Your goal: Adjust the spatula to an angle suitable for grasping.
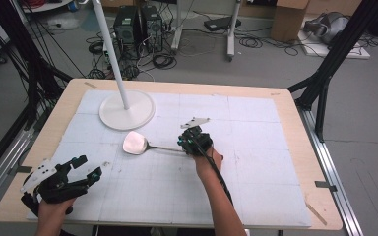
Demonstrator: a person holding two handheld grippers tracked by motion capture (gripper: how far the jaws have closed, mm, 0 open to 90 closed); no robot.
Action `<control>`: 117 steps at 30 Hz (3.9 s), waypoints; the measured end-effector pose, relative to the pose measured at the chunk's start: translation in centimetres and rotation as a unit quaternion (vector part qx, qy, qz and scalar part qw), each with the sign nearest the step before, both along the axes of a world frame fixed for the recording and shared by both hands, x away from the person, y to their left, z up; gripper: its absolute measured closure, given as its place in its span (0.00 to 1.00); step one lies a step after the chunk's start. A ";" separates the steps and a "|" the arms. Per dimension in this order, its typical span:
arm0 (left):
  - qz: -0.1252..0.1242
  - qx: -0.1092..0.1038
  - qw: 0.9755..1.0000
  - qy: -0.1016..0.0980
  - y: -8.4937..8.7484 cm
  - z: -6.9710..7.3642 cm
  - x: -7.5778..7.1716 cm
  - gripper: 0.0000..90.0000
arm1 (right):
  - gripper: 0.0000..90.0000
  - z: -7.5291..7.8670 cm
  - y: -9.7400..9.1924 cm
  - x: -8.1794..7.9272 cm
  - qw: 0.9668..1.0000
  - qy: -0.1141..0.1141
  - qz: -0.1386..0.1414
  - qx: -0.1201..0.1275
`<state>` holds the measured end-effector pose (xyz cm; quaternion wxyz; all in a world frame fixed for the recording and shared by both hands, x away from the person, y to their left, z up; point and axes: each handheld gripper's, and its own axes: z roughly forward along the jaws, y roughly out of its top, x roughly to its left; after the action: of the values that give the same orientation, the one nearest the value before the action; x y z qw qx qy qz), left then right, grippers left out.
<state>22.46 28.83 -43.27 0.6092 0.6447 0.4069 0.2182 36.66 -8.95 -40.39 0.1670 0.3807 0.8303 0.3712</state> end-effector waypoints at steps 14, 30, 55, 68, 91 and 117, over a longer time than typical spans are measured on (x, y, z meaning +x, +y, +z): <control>0.002 -0.004 1.000 0.001 0.5 -0.1 -0.1 0.24 | 0.99 -1.4 6.1 2.7 0.998 0.052 0.032 -0.026; 0.003 -0.007 1.000 0.002 0.5 -0.1 -0.1 0.24 | 0.99 -2.7 7.4 3.0 0.993 0.094 0.054 -0.035; 0.005 -0.002 1.000 0.003 0.7 -0.1 -0.3 0.24 | 0.99 -2.4 7.6 -0.6 0.979 0.118 0.156 -0.052; 0.005 -0.003 1.000 0.004 0.6 -0.1 -0.3 0.24 | 0.99 -2.6 6.7 -3.2 0.976 0.117 0.182 -0.038; -0.005 0.004 1.000 0.009 0.3 -0.2 -0.1 0.25 | 0.47 0.6 -6.5 -7.2 0.997 -0.031 0.022 0.073; -0.029 0.003 1.000 -0.009 -1.4 0.7 -0.1 0.19 | 0.18 -0.3 -21.0 -15.1 0.981 -0.121 -0.128 0.080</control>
<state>22.41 27.44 -42.55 0.6171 0.6558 0.3822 0.2075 21.51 -29.98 -40.66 0.2811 0.4481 0.7163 0.4550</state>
